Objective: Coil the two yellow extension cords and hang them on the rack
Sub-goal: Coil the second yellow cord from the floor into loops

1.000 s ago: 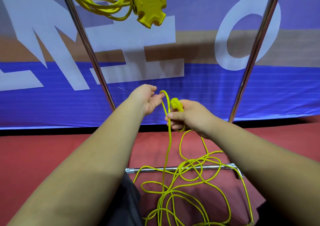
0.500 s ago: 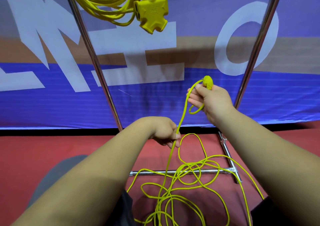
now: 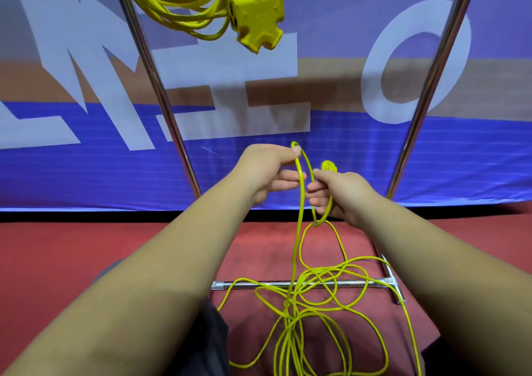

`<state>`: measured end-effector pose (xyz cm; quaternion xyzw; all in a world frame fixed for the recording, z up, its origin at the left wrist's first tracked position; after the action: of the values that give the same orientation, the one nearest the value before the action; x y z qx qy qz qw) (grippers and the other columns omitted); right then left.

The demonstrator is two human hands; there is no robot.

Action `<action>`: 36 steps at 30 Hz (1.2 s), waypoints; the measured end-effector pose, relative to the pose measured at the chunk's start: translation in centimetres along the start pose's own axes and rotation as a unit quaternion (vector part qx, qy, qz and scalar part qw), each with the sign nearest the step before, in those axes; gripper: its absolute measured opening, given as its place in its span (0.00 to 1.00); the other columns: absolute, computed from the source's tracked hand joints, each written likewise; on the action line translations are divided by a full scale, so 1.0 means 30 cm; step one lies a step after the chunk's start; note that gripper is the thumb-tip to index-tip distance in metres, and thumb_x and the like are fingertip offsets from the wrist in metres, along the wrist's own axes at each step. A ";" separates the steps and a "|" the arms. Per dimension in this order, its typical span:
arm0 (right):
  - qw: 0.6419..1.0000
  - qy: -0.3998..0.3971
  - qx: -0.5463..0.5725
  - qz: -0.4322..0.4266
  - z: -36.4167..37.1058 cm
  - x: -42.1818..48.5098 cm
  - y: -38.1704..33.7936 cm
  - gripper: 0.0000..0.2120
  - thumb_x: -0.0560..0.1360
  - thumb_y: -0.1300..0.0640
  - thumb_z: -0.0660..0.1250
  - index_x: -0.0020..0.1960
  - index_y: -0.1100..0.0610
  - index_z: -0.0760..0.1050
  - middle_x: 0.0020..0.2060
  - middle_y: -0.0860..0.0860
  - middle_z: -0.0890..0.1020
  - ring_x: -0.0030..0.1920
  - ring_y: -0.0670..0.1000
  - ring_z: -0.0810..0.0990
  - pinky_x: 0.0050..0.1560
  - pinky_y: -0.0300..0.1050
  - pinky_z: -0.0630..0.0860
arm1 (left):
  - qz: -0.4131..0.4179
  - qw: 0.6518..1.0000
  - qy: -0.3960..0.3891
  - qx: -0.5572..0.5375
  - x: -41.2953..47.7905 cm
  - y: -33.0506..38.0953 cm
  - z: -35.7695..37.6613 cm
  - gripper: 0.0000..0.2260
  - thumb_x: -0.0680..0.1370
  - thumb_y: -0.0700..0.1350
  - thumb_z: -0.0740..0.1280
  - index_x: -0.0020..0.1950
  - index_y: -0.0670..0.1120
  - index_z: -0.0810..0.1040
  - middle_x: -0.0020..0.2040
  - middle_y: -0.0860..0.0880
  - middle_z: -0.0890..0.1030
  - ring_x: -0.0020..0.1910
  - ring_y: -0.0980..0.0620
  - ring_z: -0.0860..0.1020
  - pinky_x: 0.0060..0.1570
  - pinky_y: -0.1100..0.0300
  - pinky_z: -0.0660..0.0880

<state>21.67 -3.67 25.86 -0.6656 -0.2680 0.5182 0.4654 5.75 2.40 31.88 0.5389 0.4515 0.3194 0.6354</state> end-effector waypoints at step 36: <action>0.986 -0.058 0.097 -0.119 -0.039 -0.038 -0.111 0.20 0.86 0.44 0.64 0.58 0.61 0.82 0.33 0.50 0.80 0.26 0.49 0.73 0.29 0.44 0.73 | -0.100 0.800 -0.349 0.478 -0.003 -0.585 0.008 0.17 0.81 0.41 0.70 0.67 0.42 0.68 0.67 0.46 0.82 0.65 0.45 0.80 0.68 0.53 0.73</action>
<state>22.81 -3.63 29.39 -0.5494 -0.3199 0.5204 0.5700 4.53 -1.55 14.81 0.8008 0.3464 -0.2117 0.4405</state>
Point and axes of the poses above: each hand's wrist, its own x-axis towards the middle knuckle, its own z-axis out of the palm, y = z × x, the point moved 1 cm from there along x, towards the middle knuckle
